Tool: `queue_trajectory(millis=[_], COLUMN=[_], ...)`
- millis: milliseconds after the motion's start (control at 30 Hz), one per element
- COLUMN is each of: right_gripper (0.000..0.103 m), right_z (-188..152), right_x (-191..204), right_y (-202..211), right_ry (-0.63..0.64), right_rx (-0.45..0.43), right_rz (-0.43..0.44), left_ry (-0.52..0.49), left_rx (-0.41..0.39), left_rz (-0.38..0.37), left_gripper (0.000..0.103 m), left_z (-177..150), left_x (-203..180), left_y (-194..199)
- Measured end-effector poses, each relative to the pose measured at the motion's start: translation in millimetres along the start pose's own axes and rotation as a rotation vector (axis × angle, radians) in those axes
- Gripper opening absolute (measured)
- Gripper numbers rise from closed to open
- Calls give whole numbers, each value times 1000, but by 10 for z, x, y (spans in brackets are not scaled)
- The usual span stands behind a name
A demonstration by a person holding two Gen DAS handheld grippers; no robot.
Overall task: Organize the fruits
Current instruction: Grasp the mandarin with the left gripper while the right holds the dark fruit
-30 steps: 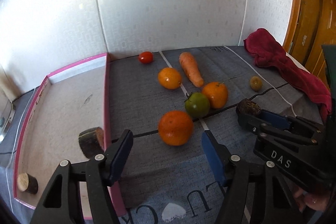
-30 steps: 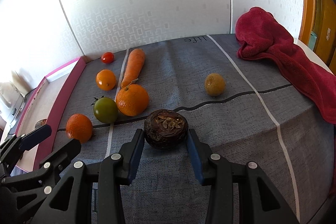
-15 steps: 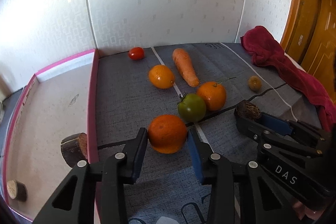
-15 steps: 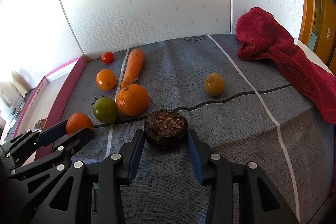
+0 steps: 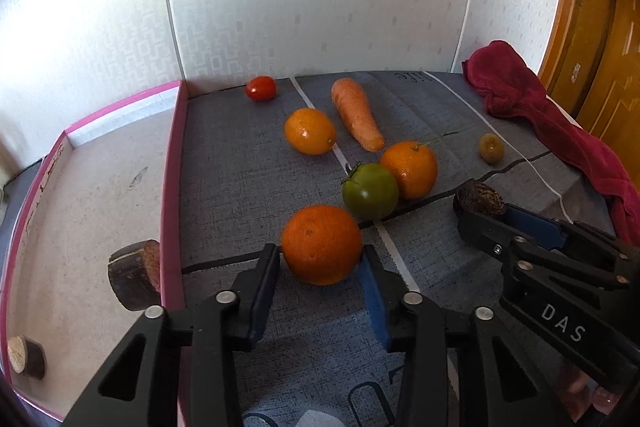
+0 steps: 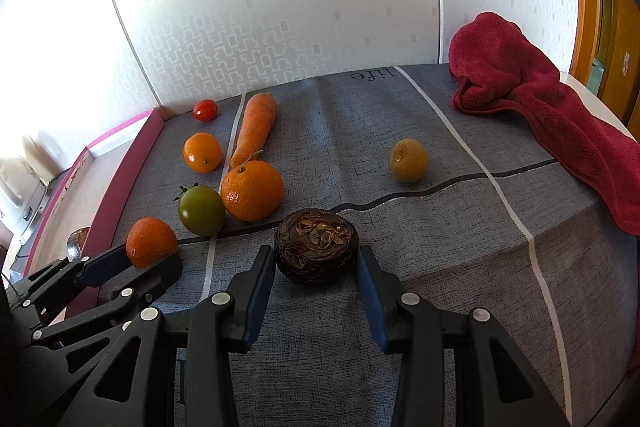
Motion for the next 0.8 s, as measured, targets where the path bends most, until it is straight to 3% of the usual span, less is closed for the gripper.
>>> queue_trajectory(millis=[433, 800], right_gripper=[42, 42], right_z=[2, 21], right_x=[-6, 118], right_y=[0, 29], right_ry=[2, 24], right_rx=[0, -15], right_rz=[-2, 37], left_ry=[-37, 15], left_rx=[-33, -77], left_rz=[10, 25], left_gripper=[38, 38], left_z=[-35, 30], left_x=[-58, 174], left_y=[255, 491])
Point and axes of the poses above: each gripper's, at about its wrist camera, not at the fingertips, and y roughly against the way its jaws point, x to its left, z to its top, the point moved 10 cm from there along -y, roughly the way its jaws point, and after that the axes turned 13 degrees about -x, right-handed, at the moved point
